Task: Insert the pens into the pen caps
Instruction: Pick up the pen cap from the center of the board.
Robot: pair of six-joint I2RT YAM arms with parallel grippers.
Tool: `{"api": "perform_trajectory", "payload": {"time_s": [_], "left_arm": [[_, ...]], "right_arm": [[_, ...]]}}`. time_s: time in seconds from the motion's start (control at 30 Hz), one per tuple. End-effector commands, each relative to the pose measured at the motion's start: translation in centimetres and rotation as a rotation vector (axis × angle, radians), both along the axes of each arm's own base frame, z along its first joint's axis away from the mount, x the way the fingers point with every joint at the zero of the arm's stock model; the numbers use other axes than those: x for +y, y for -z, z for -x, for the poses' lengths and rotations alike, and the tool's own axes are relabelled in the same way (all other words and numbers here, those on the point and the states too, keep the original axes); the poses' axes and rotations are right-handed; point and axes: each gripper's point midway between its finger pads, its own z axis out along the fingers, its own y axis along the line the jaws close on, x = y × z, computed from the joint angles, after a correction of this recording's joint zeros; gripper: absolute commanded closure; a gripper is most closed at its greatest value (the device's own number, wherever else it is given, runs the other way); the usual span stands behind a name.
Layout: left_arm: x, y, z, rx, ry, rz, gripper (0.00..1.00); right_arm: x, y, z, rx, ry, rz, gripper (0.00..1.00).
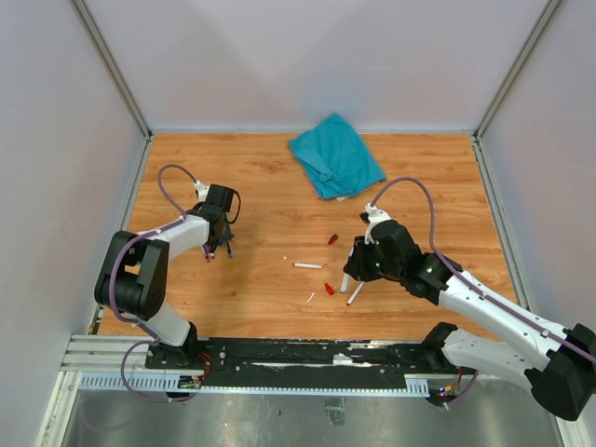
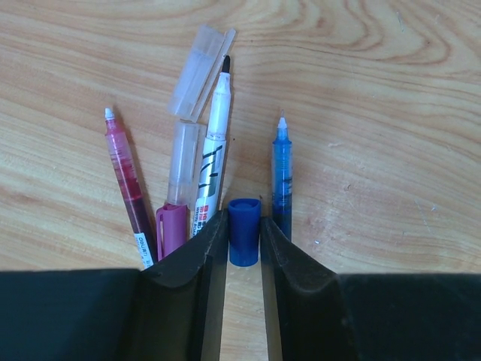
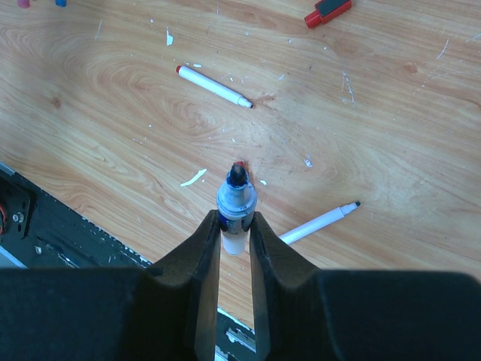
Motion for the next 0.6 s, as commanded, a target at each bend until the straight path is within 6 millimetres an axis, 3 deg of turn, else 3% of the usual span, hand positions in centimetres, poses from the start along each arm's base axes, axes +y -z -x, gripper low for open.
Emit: {"api": "perform_trajectory", "payload": {"time_s": [0.0,0.17,0.33,0.57], "left_arm": [[0.2,0.6,0.1,0.024,-0.001,0.004,0.75],[0.3,-0.5,0.0,0.005,-0.009,0.002,0.78],[0.3,-3.5,-0.3,-0.071,-0.013,0.021,0.79],[-3.0,-7.5,0.4,-0.171,0.069,0.102,0.80]], "right_arm": [[0.6,-0.8,0.0,-0.012,-0.019,-0.022,0.99],[0.3,-1.0,0.1,-0.018,-0.014,-0.022,0.99],[-0.1,-0.7,0.3,-0.015,-0.007,-0.014,0.99],[-0.7,-0.8,0.5,-0.031,0.006,-0.008,0.99]]}}
